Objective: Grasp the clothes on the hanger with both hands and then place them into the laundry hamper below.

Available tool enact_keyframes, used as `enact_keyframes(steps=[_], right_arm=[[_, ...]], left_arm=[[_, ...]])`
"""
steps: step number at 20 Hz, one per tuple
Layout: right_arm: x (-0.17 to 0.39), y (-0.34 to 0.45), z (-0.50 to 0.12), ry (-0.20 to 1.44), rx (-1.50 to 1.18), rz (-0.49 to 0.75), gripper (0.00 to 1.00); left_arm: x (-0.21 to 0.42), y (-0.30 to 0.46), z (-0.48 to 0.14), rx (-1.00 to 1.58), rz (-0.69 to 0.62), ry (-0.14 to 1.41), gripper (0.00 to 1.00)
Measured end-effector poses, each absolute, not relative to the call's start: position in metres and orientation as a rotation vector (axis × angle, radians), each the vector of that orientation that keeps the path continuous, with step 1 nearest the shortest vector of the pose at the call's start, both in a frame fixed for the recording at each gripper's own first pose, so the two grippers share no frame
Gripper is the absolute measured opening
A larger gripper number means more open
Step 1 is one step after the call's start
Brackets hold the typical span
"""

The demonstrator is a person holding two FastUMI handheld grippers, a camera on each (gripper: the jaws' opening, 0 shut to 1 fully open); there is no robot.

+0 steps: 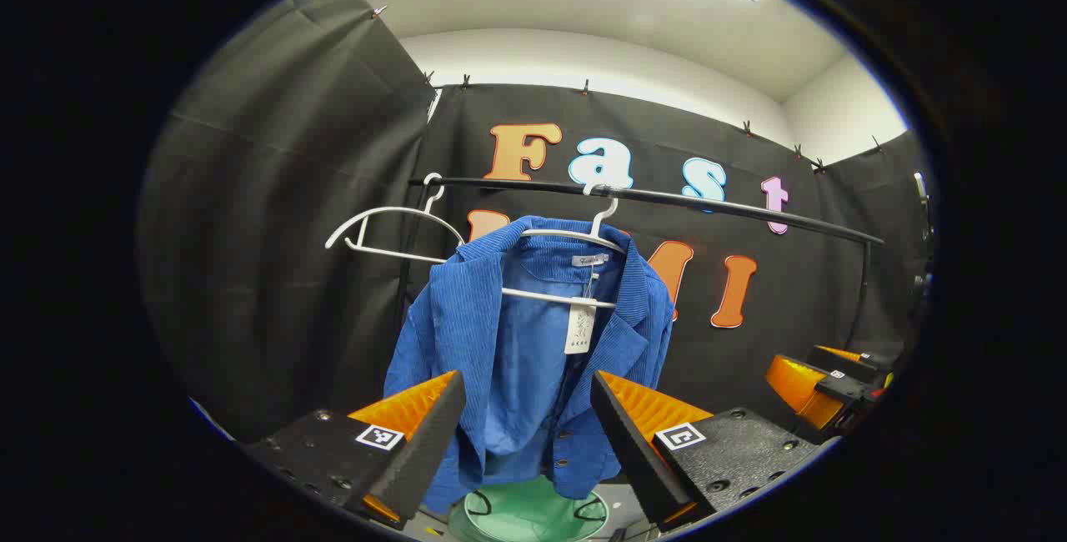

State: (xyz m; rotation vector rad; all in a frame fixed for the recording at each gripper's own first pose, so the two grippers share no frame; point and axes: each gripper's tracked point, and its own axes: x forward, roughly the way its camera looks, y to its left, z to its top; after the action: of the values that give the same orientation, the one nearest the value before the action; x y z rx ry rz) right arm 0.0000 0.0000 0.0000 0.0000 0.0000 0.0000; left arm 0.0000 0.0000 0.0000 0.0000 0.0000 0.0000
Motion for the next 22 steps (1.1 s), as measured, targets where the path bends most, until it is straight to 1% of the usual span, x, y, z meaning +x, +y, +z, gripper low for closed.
enact_keyframes(steps=[2, 3, 4, 5, 6, 7, 8, 9, 10, 11, 12, 13, 14, 15, 16, 22], right_arm=[[0.000, -0.002, 0.000, -0.005, -0.002, 0.004, 0.94], [0.000, -0.004, 0.001, -0.009, -0.003, 0.001, 0.97], [0.000, -0.006, 0.002, -0.014, -0.003, -0.003, 0.94], [0.000, -0.007, 0.003, -0.018, -0.005, -0.004, 0.94], [0.000, -0.007, 0.005, -0.022, -0.008, -0.001, 0.94], [0.000, -0.006, 0.005, -0.026, -0.012, 0.002, 0.94], [0.001, -0.007, 0.006, -0.031, -0.018, 0.003, 0.94], [0.001, -0.007, 0.006, -0.036, -0.019, 0.005, 0.94], [0.002, -0.006, 0.007, -0.038, -0.018, 0.009, 0.94], [0.002, -0.006, 0.006, -0.038, -0.016, 0.016, 0.94], [0.002, -0.005, 0.004, -0.034, -0.016, 0.022, 0.94], [0.002, -0.005, 0.001, -0.029, -0.018, 0.027, 0.97], [0.003, -0.005, 0.001, -0.026, -0.020, 0.031, 0.94], [0.004, -0.005, 0.000, -0.026, -0.021, 0.034, 0.97], [0.005, -0.005, 0.000, -0.025, -0.020, 0.037, 0.94], [0.023, 0.010, -0.010, -0.002, -0.016, 0.058, 0.94]], left_arm=[[0.000, -0.002, 0.002, -0.010, -0.004, -0.006, 0.92], [0.001, -0.002, 0.003, -0.003, -0.001, -0.010, 0.95], [0.002, -0.001, 0.004, 0.007, 0.001, -0.015, 0.95], [0.003, -0.001, 0.006, 0.015, 0.005, -0.020, 0.92], [0.002, -0.001, 0.007, 0.020, 0.007, -0.026, 0.92], [0.001, -0.002, 0.009, 0.024, 0.011, -0.030, 0.95], [-0.001, -0.002, 0.009, 0.028, 0.016, -0.030, 0.92], [-0.001, -0.002, 0.007, 0.032, 0.017, -0.025, 0.95], [0.000, -0.004, 0.005, 0.034, 0.016, -0.019, 0.95], [0.001, -0.004, 0.005, 0.035, 0.016, -0.017, 0.92], [0.002, -0.004, 0.003, 0.034, 0.018, -0.015, 0.92], [0.002, -0.004, 0.002, 0.034, 0.020, -0.012, 0.92], [0.003, -0.005, 0.001, 0.035, 0.021, -0.009, 0.92], [0.005, -0.006, 0.000, 0.038, 0.021, -0.006, 0.95], [0.006, -0.006, 0.000, 0.042, 0.025, -0.005, 0.95], [0.022, 0.010, -0.011, 0.075, 0.064, 0.029, 0.95]])
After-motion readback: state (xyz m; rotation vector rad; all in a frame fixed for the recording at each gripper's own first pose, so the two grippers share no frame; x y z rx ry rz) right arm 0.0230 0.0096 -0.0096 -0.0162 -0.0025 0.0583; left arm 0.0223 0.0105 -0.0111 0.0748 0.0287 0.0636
